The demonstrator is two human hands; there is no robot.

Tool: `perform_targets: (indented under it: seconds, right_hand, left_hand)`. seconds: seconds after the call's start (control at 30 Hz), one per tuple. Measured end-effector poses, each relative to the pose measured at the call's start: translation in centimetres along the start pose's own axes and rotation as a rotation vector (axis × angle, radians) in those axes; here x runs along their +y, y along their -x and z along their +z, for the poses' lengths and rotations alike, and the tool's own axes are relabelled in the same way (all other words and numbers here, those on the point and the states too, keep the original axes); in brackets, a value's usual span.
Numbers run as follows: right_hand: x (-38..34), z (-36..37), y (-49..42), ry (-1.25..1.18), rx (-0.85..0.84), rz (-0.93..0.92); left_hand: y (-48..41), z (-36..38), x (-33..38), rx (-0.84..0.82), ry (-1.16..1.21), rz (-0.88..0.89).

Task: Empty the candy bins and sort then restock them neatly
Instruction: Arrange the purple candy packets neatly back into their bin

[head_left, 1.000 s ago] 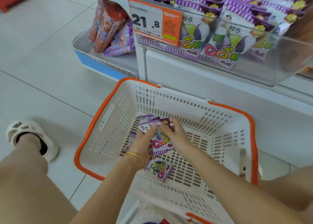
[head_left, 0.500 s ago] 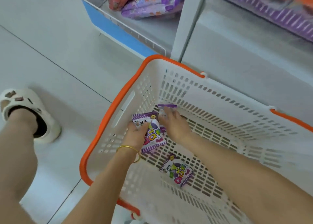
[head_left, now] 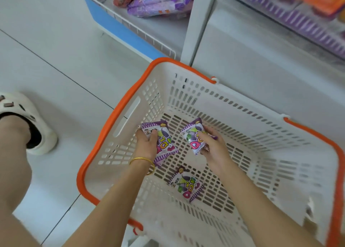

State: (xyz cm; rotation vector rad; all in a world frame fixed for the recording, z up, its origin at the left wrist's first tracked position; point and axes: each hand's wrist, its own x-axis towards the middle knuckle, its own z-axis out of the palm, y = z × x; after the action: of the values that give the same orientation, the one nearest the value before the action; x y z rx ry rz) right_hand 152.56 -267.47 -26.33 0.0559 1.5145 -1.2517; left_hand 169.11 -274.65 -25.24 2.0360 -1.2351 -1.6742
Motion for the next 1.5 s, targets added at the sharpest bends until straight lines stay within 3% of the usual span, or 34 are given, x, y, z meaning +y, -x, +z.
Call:
perform_targets:
  seconds: [0.07, 0.13, 0.37, 0.53, 0.77, 1.0, 1.13, 1.27, 1.3, 1.37, 1.43, 1.5]
  right_hand:
    - [-0.3, -0.1, 1.5, -0.254, -0.077, 0.06]
    - [-0.1, 0.4, 3.0, -0.329, -0.146, 0.082]
    - [1.4, 2.1, 5.4, 0.108, -0.023, -0.075]
    - [0.1, 2.4, 6.2, 0.254, -0.054, -0.087]
    - [-0.6, 2.0, 5.2, -0.062, 0.078, -0.013]
    - [1.7, 3.6, 5.6, 0.055, 0.19, -0.152]
    - [2.0, 4.0, 6.2, 0.129, 0.113, -0.129]
    - [2.5, 2.3, 5.2, -0.029, 0.047, 0.001]
    - [3.2, 1.4, 4.4, 0.065, 0.09, 0.0]
    - [5.3, -0.9, 3.0, 0.605, 0.135, -0.001]
    - [8.3, -3.0, 2.2, 1.235, 0.065, 0.064]
    - [10.2, -4.1, 2.0, 1.595, -0.003, 0.055]
  left_hand:
    - [0.4, 0.3, -0.2, 0.031, -0.023, 0.004]
    - [1.1, 0.6, -0.2, 0.029, -0.046, 0.008]
    - [3.1, 1.2, 0.9, -0.01, -0.074, -0.001]
    - [4.0, 1.6, 1.1, -0.044, -0.038, 0.129]
    - [4.6, 2.2, 1.1, -0.018, 0.05, 0.154]
    - [6.0, 2.8, 2.5, -0.052, 0.107, 0.127]
    - [5.4, 2.9, 2.3, -0.119, 0.168, 0.097]
    - [4.0, 1.4, 1.6, -0.116, 0.213, 0.072]
    - [3.5, 0.9, 1.6, -0.094, 0.218, 0.071]
    - [2.7, -0.1, 1.6, -0.053, 0.226, 0.074]
    - [2.1, -0.7, 1.6, -0.034, 0.236, 0.075]
    - [1.8, -1.0, 1.3, -0.04, 0.228, 0.058]
